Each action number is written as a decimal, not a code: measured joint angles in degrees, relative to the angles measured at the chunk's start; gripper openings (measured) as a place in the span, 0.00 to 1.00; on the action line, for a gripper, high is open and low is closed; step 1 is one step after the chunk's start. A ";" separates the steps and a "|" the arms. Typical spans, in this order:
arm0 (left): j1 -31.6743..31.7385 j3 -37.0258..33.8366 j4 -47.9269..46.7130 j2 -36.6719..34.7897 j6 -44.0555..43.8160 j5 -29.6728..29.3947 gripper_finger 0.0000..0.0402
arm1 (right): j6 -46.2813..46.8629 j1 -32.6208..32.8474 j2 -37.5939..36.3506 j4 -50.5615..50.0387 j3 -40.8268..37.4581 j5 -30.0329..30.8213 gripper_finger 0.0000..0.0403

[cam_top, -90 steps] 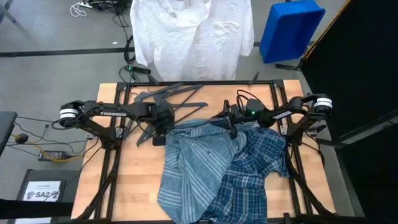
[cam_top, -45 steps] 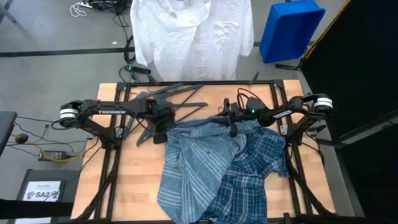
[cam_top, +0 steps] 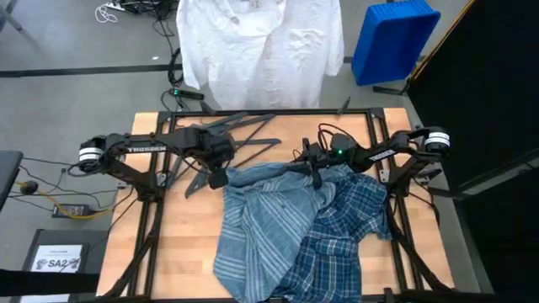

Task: Hang clothes
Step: Insert the black hanger into the green shirt

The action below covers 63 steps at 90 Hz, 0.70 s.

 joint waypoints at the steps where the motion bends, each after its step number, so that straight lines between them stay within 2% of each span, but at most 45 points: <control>1: -0.10 -0.60 0.81 -0.33 -0.56 0.03 0.58 | -0.01 -0.01 0.00 0.06 0.00 0.02 0.06; 13: -1.91 -8.42 10.83 -5.04 -8.37 2.41 0.56 | -0.38 -0.01 -0.04 0.41 0.00 0.22 0.06; 23: -3.19 -14.58 19.43 -9.20 -18.22 3.07 0.56 | -1.43 0.10 -0.07 0.39 0.00 0.76 0.06; 38: -5.81 -21.98 24.00 -13.87 -26.37 5.32 0.56 | -2.20 0.17 -0.07 0.39 0.00 0.83 0.06; 49: -8.77 -26.62 28.72 -16.83 -28.26 1.76 0.56 | -2.27 0.17 -0.09 0.40 0.00 0.82 0.06; 63: -10.38 -32.77 40.12 -17.26 -29.00 -2.42 0.56 | -2.29 0.17 -0.09 0.43 0.00 0.82 0.06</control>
